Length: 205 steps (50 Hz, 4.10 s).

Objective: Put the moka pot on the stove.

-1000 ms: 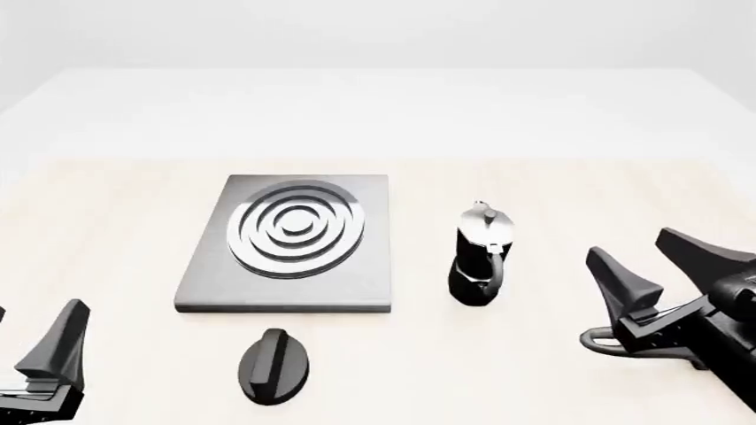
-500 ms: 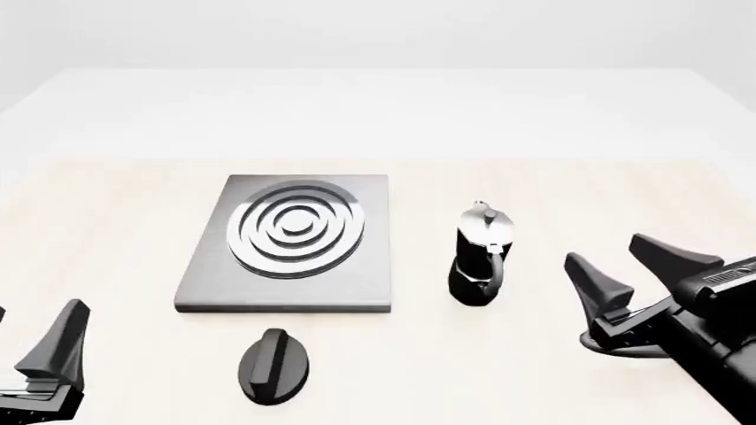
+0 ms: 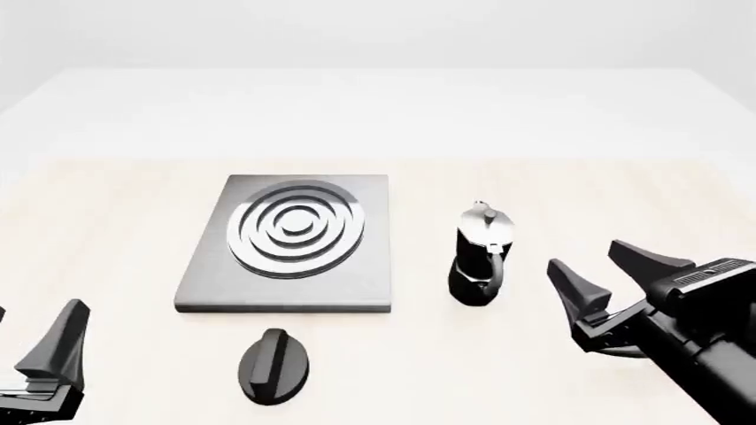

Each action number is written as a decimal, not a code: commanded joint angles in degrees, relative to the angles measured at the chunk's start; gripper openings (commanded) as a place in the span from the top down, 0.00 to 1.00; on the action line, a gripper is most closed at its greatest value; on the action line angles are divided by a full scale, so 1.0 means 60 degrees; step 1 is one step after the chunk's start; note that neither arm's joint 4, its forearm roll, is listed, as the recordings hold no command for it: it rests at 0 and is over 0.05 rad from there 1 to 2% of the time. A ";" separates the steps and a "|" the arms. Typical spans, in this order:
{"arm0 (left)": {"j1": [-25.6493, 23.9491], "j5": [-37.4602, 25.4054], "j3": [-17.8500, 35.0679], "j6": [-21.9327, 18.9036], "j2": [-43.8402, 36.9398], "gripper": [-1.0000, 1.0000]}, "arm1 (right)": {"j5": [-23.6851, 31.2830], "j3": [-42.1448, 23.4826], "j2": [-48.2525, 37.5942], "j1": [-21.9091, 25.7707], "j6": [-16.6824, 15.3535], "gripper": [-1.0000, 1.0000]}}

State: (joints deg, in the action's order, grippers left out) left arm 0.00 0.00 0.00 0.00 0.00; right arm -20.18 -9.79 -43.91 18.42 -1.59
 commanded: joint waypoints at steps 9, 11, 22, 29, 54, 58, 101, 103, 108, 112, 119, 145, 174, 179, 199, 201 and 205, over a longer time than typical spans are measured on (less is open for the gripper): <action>0.0000 0.0000 0.0000 0.0000 0.0000 0.00 | -0.0738 0.0059 -0.0792 0.0155 0.0075 0.00; 0.0000 0.0000 0.0000 0.0000 0.0000 0.00 | -0.0745 0.0028 -0.0834 0.0162 0.0078 0.00; 0.0000 0.0000 0.0000 0.0000 0.0000 0.00 | -0.1056 -0.0033 -0.1242 0.0218 0.0081 0.00; 0.0000 0.0000 0.0000 0.0000 0.0000 0.00 | -0.1188 -0.0087 -0.1460 0.0273 0.0089 0.00; 0.0000 0.0000 0.0000 0.0000 0.0000 0.00 | -0.2150 -0.0114 -0.2679 0.0392 0.0129 0.00; 0.0000 0.0000 0.0000 0.0000 0.0000 0.00 | -0.2185 -0.0116 -0.2721 0.0402 0.0147 0.00; 0.0000 0.0000 0.0000 0.0000 0.0000 0.00 | -0.3563 0.0155 -0.4108 0.0603 0.0354 0.00; 0.0000 0.0000 0.0000 0.0000 0.0000 0.00 | -0.3669 0.0150 -0.4215 0.0613 0.0386 0.00; 0.0000 0.0000 0.0000 0.0000 0.0000 0.00 | -0.3959 0.0197 -0.4461 0.0635 0.0450 0.00; 0.0000 0.0000 0.0000 0.0000 0.0000 0.00 | -0.4183 0.0238 -0.4679 0.0670 0.0515 0.00; 0.0000 0.0000 0.0000 0.0000 0.0000 0.00 | -0.4560 0.0177 -0.5207 0.0751 0.0571 0.00; 0.0000 0.0000 0.0000 0.0000 0.0000 0.00 | -0.4903 0.0082 -0.5705 0.0832 0.0631 0.00; 0.0000 0.0000 0.0000 0.0000 0.0000 0.00 | -0.5389 -0.0018 -0.6351 0.0865 0.0678 0.00; 0.0000 0.0000 0.0000 0.0000 0.0000 0.00 | -0.5502 -0.0016 -0.6464 0.0869 0.0687 0.00; 0.0000 0.0000 0.0000 0.0000 0.0000 0.00 | -0.5864 -0.0072 -0.6983 0.0933 0.0761 0.00; 0.0000 0.0000 0.0000 0.0000 0.0000 0.00 | -0.5928 -0.0069 -0.7055 0.0942 0.0772 0.00; 0.0000 0.0000 0.0000 0.0000 0.0000 0.00 | -0.5970 -0.0076 -0.7111 0.0954 0.0794 0.00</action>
State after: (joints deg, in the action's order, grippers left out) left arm 0.00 0.00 0.00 0.00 0.00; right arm -55.08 -10.18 -85.39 23.97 2.93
